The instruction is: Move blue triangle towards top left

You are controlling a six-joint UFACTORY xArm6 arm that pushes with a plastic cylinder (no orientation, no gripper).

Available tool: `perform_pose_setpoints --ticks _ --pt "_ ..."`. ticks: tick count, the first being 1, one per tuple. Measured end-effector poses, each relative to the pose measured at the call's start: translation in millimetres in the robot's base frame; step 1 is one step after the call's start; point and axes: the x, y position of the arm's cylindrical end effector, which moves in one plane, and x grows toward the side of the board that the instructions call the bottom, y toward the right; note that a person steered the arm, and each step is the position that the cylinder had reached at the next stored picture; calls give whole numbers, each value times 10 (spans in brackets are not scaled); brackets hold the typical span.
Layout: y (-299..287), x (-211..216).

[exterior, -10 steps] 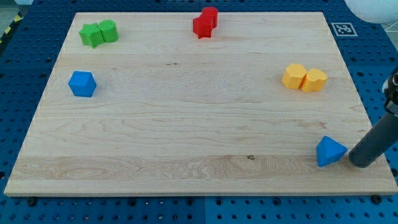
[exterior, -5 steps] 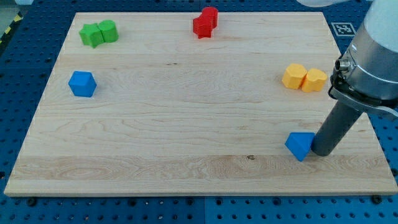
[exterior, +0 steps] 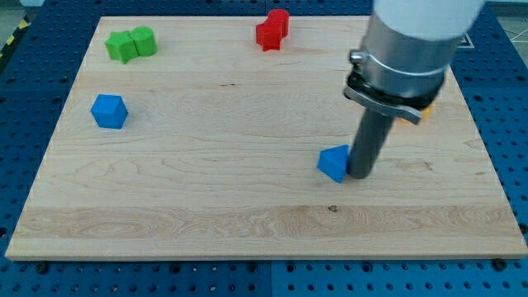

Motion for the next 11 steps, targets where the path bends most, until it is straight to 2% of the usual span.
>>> perform_pose_setpoints --ticks 6,9,11 --pt "-1881 -364" --pt "-2170 -324" --pt "-2311 -653"
